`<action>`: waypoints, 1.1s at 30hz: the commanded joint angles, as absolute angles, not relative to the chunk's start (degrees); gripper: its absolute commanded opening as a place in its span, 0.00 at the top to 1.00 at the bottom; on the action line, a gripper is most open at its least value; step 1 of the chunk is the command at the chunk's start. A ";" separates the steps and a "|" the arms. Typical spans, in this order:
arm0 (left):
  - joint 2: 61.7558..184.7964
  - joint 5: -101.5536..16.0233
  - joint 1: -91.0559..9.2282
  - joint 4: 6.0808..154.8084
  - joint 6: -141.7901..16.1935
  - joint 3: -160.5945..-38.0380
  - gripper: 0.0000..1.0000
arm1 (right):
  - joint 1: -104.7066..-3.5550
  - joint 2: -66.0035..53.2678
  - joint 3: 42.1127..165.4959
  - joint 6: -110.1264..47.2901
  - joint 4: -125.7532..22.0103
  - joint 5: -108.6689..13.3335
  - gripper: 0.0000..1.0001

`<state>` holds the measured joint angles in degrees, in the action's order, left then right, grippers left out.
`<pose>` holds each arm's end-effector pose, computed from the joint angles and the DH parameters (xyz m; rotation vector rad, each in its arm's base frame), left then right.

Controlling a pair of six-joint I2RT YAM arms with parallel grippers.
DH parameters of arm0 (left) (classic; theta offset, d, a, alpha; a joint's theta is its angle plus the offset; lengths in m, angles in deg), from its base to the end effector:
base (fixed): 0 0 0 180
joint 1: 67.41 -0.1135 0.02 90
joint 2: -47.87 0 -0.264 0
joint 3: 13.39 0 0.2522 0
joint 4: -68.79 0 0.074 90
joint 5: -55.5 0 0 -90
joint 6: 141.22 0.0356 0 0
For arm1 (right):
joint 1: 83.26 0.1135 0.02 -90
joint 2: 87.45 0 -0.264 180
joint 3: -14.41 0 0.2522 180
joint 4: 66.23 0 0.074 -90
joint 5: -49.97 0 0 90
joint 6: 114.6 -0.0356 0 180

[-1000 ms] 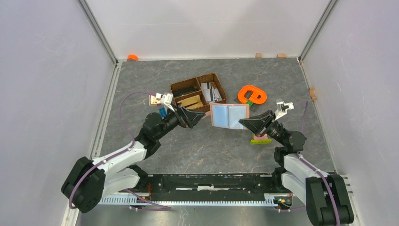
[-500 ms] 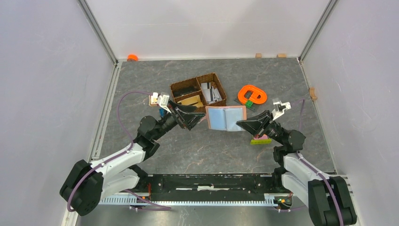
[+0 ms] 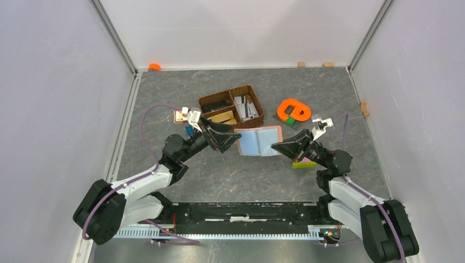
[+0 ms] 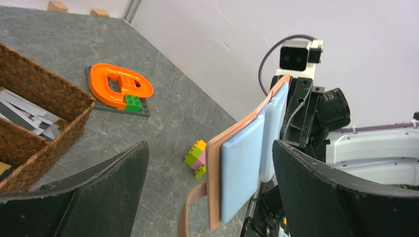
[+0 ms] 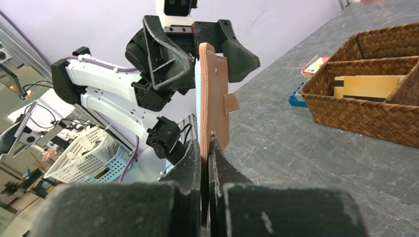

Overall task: Take the credit cards out of the card holder
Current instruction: Remove the credit card from the card holder.

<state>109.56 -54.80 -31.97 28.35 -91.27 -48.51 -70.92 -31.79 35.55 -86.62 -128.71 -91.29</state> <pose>0.1758 -0.1403 0.2589 0.2708 1.4509 -1.3284 0.1542 0.0622 0.2337 -0.3444 1.4081 1.5719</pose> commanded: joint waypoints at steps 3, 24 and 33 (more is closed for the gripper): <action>113.41 -60.80 -31.82 20.58 -93.18 -50.25 0.00 | -68.43 -30.35 38.28 -85.60 -132.73 -91.35 0.99; 116.57 -62.06 -31.47 34.65 -95.10 -55.15 0.35 | -68.14 -32.84 36.48 -75.06 -118.88 -83.02 1.00; 123.61 -65.29 -31.11 29.49 -100.79 -56.15 0.40 | -68.14 -31.84 35.53 -74.88 -118.61 -81.10 1.00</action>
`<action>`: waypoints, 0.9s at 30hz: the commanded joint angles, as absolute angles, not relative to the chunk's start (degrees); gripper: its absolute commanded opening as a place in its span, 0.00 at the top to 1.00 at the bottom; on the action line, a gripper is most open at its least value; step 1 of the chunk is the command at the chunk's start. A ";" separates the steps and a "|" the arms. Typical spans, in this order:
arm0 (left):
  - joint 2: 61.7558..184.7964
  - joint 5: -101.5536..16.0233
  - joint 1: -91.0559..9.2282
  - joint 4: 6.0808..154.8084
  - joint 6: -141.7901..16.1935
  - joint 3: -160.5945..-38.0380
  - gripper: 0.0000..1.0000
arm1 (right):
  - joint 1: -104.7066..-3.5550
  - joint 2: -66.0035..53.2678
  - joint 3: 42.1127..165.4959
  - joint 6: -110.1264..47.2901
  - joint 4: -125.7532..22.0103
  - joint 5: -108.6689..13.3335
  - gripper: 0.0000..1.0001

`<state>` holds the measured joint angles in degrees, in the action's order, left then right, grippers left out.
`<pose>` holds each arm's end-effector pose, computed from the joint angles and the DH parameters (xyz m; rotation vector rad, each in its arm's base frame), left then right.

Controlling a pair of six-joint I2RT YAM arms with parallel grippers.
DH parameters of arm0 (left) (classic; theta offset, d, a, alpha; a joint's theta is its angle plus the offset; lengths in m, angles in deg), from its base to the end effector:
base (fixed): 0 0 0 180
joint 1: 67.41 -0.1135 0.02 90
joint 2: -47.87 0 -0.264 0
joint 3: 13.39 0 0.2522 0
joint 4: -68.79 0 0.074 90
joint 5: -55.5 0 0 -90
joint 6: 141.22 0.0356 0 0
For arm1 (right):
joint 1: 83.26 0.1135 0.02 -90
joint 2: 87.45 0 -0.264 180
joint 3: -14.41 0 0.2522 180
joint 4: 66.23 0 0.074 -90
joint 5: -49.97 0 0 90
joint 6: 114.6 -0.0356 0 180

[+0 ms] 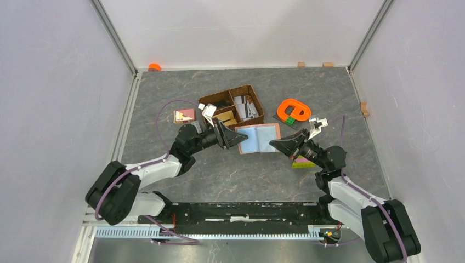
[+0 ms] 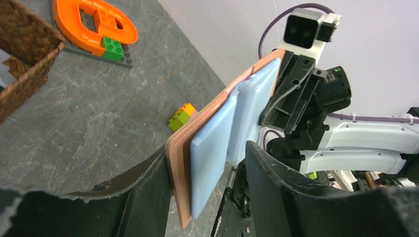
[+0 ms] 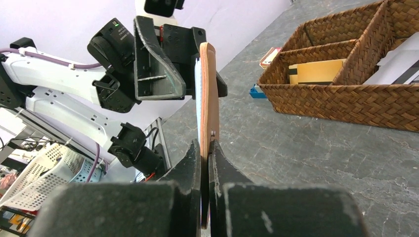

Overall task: Take the credit cards out of the card holder
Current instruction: Remove the credit card from the card holder.

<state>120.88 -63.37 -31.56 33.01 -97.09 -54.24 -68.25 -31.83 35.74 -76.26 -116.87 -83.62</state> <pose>0.2018 -0.1670 0.2384 0.3084 1.6929 -1.4796 0.1627 0.0690 0.2174 -0.2593 1.5045 1.4382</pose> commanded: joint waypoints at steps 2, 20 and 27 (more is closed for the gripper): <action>125.21 -65.79 -31.11 28.68 -101.89 -56.40 0.40 | -68.14 -32.06 35.44 -74.45 -117.86 -80.45 1.00; 127.25 -64.44 -31.11 33.37 -101.49 -57.91 0.98 | -68.08 -28.44 36.24 -71.20 -111.44 -77.85 0.73; 126.14 -63.72 -31.20 33.42 -101.58 -57.32 0.98 | -68.06 -27.84 37.04 -69.88 -108.99 -78.13 0.55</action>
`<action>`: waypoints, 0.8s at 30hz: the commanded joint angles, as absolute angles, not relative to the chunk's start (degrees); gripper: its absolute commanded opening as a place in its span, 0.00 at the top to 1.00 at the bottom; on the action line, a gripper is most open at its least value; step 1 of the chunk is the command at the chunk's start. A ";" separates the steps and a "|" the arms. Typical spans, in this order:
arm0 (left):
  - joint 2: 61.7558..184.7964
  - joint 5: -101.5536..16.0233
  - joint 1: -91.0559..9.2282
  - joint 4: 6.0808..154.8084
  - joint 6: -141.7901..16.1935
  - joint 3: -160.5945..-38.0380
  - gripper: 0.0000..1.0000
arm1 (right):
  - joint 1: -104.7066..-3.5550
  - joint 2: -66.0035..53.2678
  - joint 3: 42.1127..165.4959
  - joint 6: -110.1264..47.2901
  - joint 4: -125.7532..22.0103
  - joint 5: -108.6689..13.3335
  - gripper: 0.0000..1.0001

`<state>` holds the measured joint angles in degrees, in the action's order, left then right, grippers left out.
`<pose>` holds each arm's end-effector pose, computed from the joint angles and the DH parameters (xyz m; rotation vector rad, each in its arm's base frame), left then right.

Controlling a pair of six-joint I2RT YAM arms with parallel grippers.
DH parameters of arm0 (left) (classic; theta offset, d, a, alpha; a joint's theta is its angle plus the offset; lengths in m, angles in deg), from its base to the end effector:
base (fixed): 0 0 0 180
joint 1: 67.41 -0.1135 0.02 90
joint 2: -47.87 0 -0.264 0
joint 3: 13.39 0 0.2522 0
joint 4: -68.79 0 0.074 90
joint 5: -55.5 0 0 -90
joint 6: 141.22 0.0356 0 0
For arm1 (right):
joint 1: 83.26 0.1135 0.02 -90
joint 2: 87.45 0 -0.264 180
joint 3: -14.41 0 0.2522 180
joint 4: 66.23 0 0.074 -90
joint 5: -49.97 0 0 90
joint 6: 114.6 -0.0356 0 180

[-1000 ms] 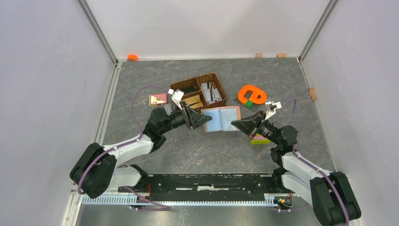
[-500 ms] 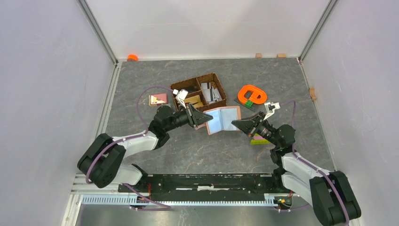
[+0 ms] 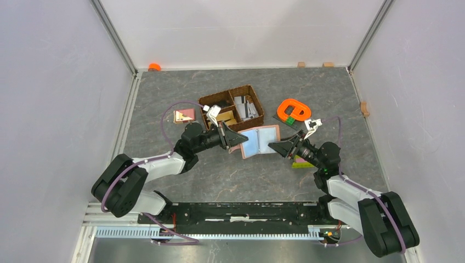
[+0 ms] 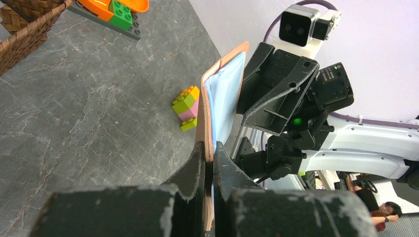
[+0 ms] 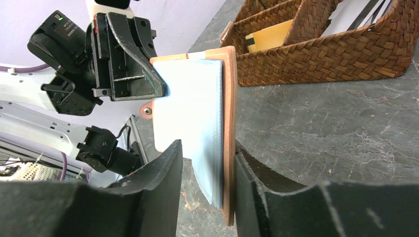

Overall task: Take the credit cards out of the card holder
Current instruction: Remove the credit card from the card holder.

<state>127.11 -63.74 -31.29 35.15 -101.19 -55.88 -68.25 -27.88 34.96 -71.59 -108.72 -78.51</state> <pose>0.2141 -0.1777 0.2163 0.2257 1.8507 -1.5152 0.1719 0.0690 0.1885 -0.1283 1.6841 1.3403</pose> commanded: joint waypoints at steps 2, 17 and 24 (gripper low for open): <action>125.55 -63.19 -31.20 33.73 -101.33 -57.12 0.98 | -68.05 -28.06 37.18 -69.86 -109.06 -78.42 0.53; 123.79 -60.42 -31.29 38.45 -99.38 -57.23 0.98 | -68.09 -31.62 37.48 -66.67 -104.26 -76.29 0.73; 124.25 -63.69 -31.29 33.69 -101.13 -57.03 0.98 | -67.63 -30.35 38.30 -65.78 -102.76 -76.24 0.81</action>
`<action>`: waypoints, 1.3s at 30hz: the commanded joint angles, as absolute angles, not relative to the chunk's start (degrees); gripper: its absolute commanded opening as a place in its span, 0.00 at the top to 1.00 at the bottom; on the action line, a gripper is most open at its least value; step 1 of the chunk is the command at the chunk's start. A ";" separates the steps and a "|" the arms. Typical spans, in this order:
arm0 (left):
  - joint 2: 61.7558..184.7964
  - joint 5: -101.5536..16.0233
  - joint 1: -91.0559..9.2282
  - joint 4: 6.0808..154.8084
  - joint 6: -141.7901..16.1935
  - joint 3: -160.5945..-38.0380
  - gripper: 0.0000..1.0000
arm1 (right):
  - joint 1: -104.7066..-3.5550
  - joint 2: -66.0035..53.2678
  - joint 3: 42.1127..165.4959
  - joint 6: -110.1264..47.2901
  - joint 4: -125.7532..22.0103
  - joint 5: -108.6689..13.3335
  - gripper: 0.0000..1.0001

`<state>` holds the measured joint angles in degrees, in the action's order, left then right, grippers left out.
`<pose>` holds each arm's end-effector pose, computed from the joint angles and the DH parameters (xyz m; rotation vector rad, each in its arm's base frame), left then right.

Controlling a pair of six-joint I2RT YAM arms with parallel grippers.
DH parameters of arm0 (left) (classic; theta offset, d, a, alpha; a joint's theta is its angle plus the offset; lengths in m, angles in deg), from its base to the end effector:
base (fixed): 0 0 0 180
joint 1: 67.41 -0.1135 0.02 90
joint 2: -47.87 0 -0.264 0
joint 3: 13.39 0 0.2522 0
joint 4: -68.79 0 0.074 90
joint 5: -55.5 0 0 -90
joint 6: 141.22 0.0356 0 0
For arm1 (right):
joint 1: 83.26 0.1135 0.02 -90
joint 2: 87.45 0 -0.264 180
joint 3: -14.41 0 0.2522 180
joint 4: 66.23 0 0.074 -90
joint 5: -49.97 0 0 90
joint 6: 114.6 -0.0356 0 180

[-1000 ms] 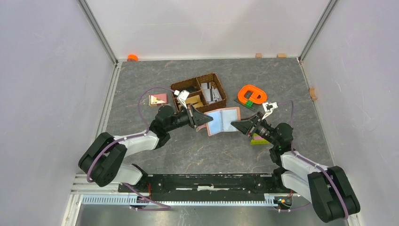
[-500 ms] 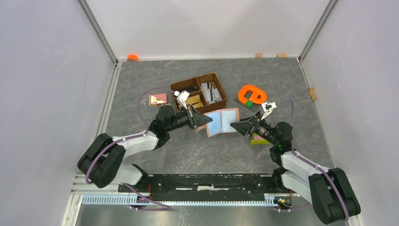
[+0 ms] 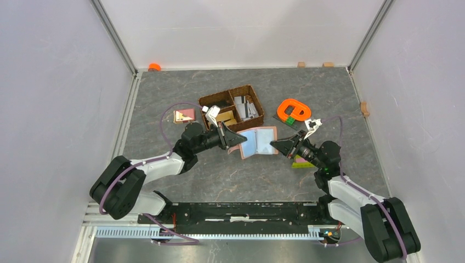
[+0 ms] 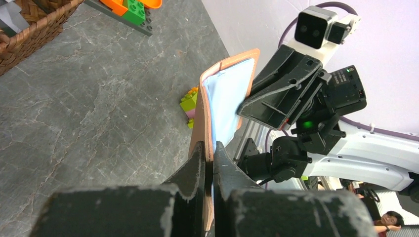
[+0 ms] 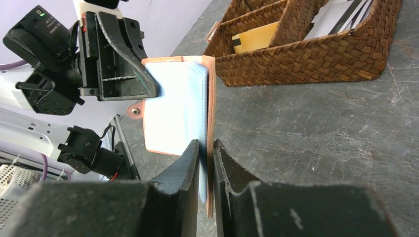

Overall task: Take the credit cards out of the card holder
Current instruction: Remove the credit card from the card holder.

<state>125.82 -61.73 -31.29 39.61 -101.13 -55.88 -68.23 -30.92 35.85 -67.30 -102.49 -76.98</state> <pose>0.2128 -0.1755 0.2138 0.1785 1.9060 -1.4748 0.1714 0.0682 0.1908 -0.1486 1.6998 1.2683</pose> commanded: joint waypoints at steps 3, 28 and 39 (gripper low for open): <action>123.85 -64.44 -31.29 32.78 -101.22 -56.93 0.98 | -66.94 -29.72 38.63 -65.35 -102.57 -76.24 0.81; 127.00 -66.93 -29.97 30.15 -103.15 -58.25 0.94 | -58.12 -26.97 44.76 -57.91 -95.52 -75.85 0.94; 127.98 -63.77 -29.88 33.21 -100.26 -58.17 0.28 | -58.13 -26.13 44.63 -60.82 -98.08 -78.47 1.00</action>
